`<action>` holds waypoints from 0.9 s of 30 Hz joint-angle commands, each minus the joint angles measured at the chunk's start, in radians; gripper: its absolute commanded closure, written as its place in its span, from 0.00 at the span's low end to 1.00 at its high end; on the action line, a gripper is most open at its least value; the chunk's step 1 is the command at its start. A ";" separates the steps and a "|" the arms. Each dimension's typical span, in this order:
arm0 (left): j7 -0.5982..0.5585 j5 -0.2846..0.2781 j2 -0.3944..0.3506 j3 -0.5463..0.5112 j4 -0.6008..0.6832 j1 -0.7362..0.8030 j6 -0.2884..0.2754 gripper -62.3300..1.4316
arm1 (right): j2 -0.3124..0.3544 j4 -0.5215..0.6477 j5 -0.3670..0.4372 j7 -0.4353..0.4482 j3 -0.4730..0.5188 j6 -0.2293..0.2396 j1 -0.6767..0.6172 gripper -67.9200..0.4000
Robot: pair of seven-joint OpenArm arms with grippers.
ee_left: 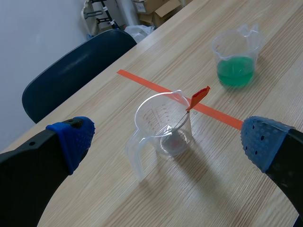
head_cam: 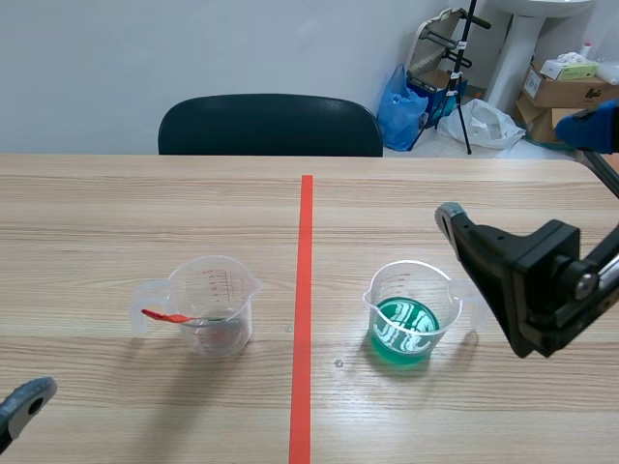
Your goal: Do the redox reaction experiment
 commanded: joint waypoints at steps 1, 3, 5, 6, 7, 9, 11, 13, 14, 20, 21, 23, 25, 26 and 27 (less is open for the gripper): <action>-0.010 -0.011 0.003 -0.001 0.003 -0.003 0.005 0.00 | 0.005 0.003 0.015 0.015 0.004 -0.005 0.006 0.00; -0.010 -0.011 0.003 -0.001 0.002 -0.003 0.005 0.00 | 0.005 -0.004 0.016 0.016 0.004 -0.005 0.006 0.00; -0.010 -0.011 0.003 -0.001 0.002 -0.003 0.005 0.00 | 0.005 -0.023 0.023 0.023 0.004 -0.005 0.006 0.00; -0.010 -0.011 0.003 -0.001 0.002 -0.003 0.005 0.00 | 0.005 -0.036 0.023 0.032 0.004 -0.005 0.006 0.00; -0.010 -0.011 0.003 -0.001 0.002 -0.003 0.005 0.00 | 0.005 -0.050 0.023 0.047 0.004 -0.005 0.006 0.00; -0.010 -0.011 0.003 -0.001 0.002 -0.003 0.005 0.00 | 0.005 -0.078 0.022 0.082 0.004 -0.005 0.006 0.00; -0.010 -0.011 0.003 -0.001 0.002 -0.003 0.005 0.00 | 0.005 -0.096 0.021 0.095 0.004 -0.008 0.006 0.00; -0.010 -0.011 0.003 -0.001 0.002 -0.003 0.005 0.00 | 0.005 -0.099 0.009 0.094 0.004 -0.008 0.006 0.00; -0.010 -0.011 0.003 -0.001 0.002 -0.003 0.005 0.00 | 0.005 -0.099 0.007 0.094 0.004 -0.008 0.006 0.00; -0.009 -0.011 0.003 -0.001 0.002 -0.003 0.005 0.00 | 0.005 -0.099 0.007 0.118 0.004 -0.012 0.006 0.00; -0.009 -0.011 0.003 -0.001 0.002 -0.003 0.005 0.00 | 0.005 -0.099 0.007 0.129 0.004 -0.012 0.006 0.00; -0.009 -0.011 0.003 -0.001 0.002 -0.003 0.005 0.00 | 0.005 -0.099 0.007 0.158 0.004 -0.012 0.006 0.00; -0.009 -0.011 0.003 -0.001 0.002 -0.003 0.005 0.00 | 0.005 -0.099 0.007 0.183 0.004 -0.012 0.006 0.00; -0.009 -0.011 0.003 -0.001 0.002 -0.003 0.005 0.00 | 0.005 -0.099 0.007 0.195 0.004 -0.012 0.006 0.00; -0.009 -0.011 0.003 -0.001 0.002 -0.003 0.005 0.00 | 0.005 -0.099 0.007 0.201 0.004 -0.012 0.006 0.00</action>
